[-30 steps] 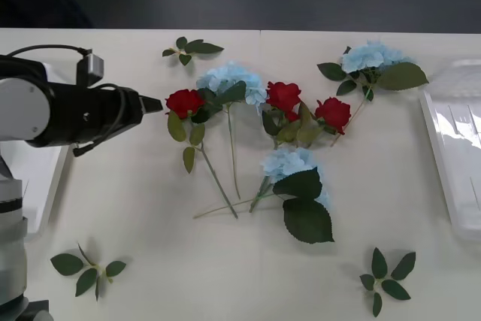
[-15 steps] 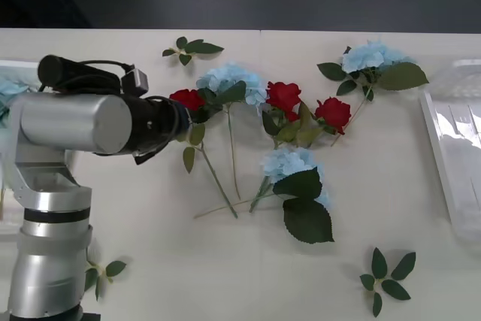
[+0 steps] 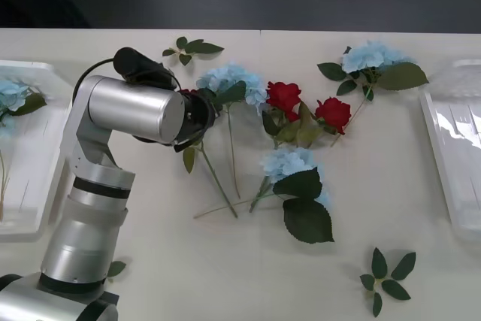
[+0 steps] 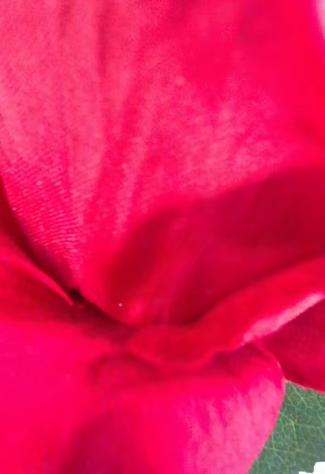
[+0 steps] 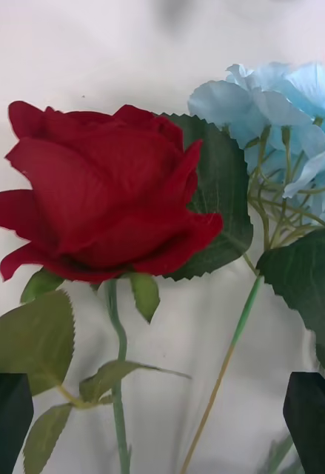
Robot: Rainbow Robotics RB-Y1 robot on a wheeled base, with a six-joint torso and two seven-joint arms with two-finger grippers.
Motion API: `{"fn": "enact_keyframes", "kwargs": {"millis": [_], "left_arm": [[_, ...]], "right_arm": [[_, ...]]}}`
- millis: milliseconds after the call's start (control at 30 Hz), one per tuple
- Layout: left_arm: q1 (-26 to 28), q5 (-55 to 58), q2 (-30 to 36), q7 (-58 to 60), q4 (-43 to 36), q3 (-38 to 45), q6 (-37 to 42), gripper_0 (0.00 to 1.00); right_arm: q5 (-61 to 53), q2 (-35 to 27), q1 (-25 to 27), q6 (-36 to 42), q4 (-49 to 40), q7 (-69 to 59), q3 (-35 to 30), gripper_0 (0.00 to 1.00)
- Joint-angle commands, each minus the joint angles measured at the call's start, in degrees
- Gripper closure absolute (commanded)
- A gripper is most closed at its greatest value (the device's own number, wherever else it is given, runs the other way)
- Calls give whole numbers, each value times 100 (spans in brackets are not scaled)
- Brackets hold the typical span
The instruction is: Put the red flowers into the right box and the blue flowers into the left box
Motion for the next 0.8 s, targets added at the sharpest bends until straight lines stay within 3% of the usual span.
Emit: {"fn": "enact_keyframes", "kwargs": {"millis": [33, 467, 500, 567, 600, 633, 700, 767, 800], "left_arm": [[-172, -76, -28, 207, 259, 51, -390, 0], [-181, -129, -28, 58, 1041, 68, -1129, 0], [-181, -129, -28, 49, 1067, 68, -1146, 0], [-181, -129, -28, -4, 1094, 68, -1146, 0], [-181, -129, -28, -22, 1094, 68, -1146, 0], [-181, -129, -20, -48, 1094, 68, -1146, 0], [-181, -137, -11, -92, 1138, 68, -1146, 4], [-181, -146, -11, -127, 1155, 68, -1164, 11], [-181, -155, -2, -153, 1155, 68, -1164, 21]], "right_arm": [[41, -268, -61, -77, -80, -341, -131, 100], [278, -268, -61, 213, -80, -490, 115, 99], [261, -268, -61, 204, -80, -490, 115, 92], [243, -268, -61, 178, -80, -508, 115, 58], [243, -268, -61, 160, -80, -517, 115, 48], [243, -268, -61, 134, -80, -517, 115, 31], [225, -277, -61, 99, -80, -534, 115, 22], [234, -268, -61, 81, -80, -543, 115, 21], [261, -268, -61, 37, -80, -552, 115, 21]]}}
